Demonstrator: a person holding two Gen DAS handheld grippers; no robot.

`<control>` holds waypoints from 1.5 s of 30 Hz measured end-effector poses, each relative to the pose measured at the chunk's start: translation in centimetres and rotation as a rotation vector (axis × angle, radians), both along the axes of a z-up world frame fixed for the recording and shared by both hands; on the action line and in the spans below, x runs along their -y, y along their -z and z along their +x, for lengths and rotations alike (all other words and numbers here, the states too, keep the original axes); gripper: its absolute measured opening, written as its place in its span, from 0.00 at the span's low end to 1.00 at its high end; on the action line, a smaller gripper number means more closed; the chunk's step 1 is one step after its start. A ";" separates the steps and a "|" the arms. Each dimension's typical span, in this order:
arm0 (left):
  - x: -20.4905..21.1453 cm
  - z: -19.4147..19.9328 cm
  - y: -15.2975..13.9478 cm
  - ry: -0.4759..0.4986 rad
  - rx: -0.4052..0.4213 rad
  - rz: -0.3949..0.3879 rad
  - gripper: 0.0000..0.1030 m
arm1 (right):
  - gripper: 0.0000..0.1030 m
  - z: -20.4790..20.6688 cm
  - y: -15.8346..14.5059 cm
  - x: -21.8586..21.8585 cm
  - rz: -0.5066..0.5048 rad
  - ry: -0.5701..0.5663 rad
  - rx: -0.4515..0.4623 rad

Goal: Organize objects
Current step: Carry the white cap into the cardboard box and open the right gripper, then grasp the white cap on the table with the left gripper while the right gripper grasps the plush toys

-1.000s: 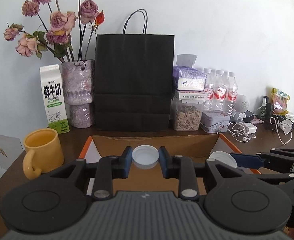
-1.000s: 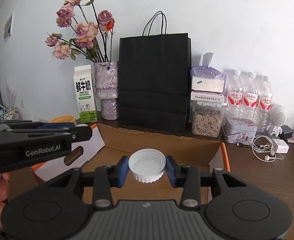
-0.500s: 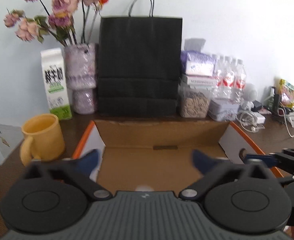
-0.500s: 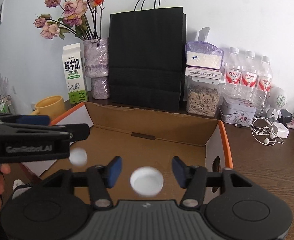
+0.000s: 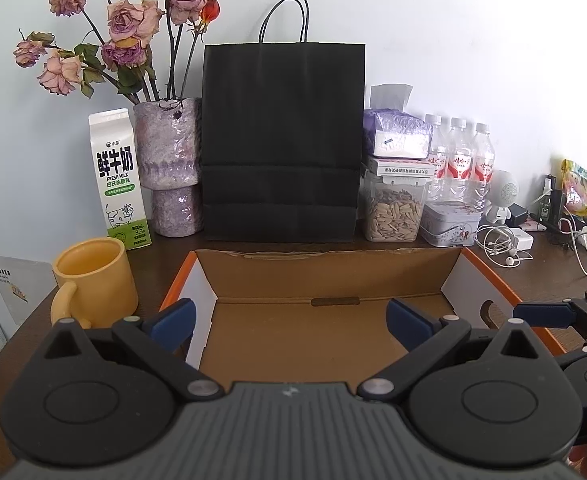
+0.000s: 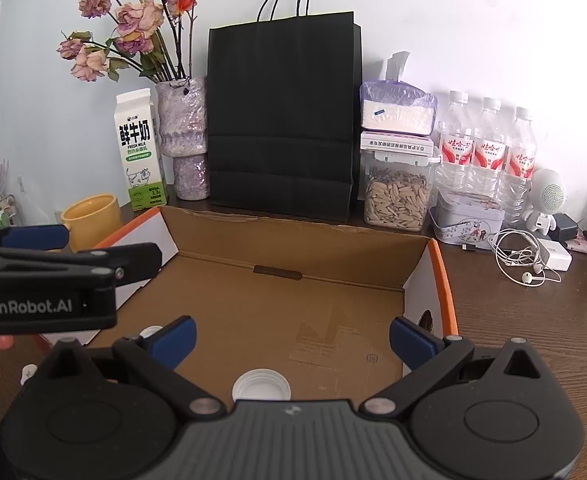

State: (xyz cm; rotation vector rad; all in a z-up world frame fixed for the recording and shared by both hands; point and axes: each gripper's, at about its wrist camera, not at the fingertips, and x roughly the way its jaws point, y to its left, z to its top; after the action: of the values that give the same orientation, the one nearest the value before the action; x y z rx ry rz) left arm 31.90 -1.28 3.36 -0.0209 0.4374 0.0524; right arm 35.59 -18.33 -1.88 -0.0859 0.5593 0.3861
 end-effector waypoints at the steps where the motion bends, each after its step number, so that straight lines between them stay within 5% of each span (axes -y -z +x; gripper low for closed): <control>1: 0.0 -0.1 -0.1 0.001 0.003 -0.001 1.00 | 1.00 -0.1 -0.1 0.0 0.001 0.000 0.003; 15: -0.2 -5.7 -1.9 0.003 0.067 -0.009 1.00 | 1.00 -5.1 -2.0 1.9 0.020 0.006 0.075; 45: -5.5 -19.5 -0.2 -0.104 -0.017 -0.006 1.00 | 1.00 -20.0 0.0 6.8 0.050 0.032 0.058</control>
State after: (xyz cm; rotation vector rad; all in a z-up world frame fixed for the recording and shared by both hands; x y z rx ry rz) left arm 12.36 4.25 3.58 -0.0489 0.4532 0.1536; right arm 15.54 -25.13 -1.85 -0.0402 0.4928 0.3651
